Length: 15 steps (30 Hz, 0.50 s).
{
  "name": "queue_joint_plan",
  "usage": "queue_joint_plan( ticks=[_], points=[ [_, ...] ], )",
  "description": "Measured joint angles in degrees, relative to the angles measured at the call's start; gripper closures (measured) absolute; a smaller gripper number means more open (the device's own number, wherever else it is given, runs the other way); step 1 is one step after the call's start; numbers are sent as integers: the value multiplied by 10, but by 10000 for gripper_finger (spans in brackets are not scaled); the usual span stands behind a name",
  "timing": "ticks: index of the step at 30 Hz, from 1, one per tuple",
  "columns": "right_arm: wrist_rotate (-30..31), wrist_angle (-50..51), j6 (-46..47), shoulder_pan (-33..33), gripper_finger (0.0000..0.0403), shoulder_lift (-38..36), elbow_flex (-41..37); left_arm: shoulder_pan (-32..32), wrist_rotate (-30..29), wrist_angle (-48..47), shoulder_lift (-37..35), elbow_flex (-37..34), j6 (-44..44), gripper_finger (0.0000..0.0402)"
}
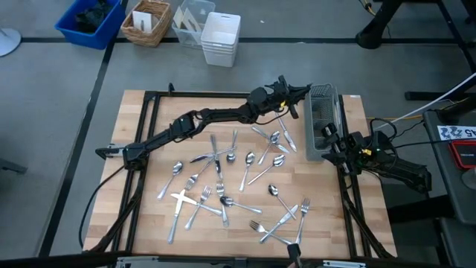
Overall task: Sort silverware
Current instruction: Put the fork into the left section of the utensil holder
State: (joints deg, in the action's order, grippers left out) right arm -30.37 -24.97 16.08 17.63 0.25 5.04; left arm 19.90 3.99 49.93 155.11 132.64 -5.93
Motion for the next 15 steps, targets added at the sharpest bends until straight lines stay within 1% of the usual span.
queue_joint_plan(
  ticks=[5,7,11,15],
  points=[
    [117,3,-3,0,253,0,0,-4,0,0,0,0,-13,401],
    [155,31,-13,0,253,0,7,-5,0,0,0,0,-14,401],
    [248,142,-39,0,253,2,58,-5,1,0,0,0,-16,400],
    [352,285,-61,0,253,27,137,-5,1,0,0,0,-16,400]
  ],
)
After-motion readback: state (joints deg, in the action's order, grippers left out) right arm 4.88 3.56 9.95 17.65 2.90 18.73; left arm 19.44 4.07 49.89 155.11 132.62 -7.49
